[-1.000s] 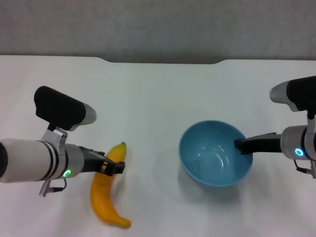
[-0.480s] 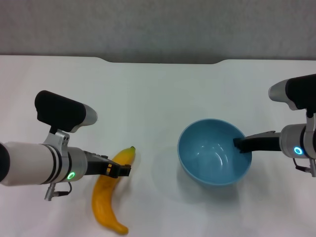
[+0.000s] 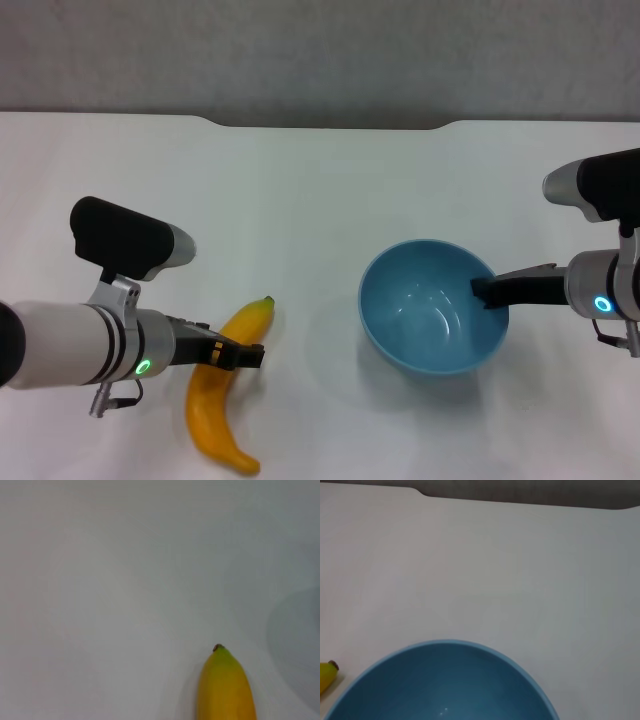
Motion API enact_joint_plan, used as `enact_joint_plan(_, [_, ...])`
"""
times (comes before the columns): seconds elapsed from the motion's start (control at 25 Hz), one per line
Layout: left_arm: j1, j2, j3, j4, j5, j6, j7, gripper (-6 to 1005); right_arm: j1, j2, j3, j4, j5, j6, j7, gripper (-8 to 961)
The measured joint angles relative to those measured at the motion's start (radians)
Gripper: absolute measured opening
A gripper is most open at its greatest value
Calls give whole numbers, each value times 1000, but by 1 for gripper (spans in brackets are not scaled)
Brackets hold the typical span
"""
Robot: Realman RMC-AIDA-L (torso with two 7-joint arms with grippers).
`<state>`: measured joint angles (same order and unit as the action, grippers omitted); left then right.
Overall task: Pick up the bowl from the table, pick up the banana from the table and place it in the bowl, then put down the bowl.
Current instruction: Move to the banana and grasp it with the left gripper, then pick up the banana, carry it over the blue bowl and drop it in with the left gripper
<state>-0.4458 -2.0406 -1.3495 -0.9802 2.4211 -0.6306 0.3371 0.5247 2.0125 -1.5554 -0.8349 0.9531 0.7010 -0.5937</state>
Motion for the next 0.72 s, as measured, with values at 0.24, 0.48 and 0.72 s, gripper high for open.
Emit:
enact_joint_plan(0.24, [-6,1,1,5,-3,1,-9,876,0,-1,0,0,0,0,0,45])
enact_joint_plan(0.48, [-8,-1,3,17,-5,6,1,798,3,0,0,0,1,0,0,46])
enact_joint_plan(0.72, [-8,1,9,18,-8,27,2,561,-2,0,0,-10,3,-1,0,48])
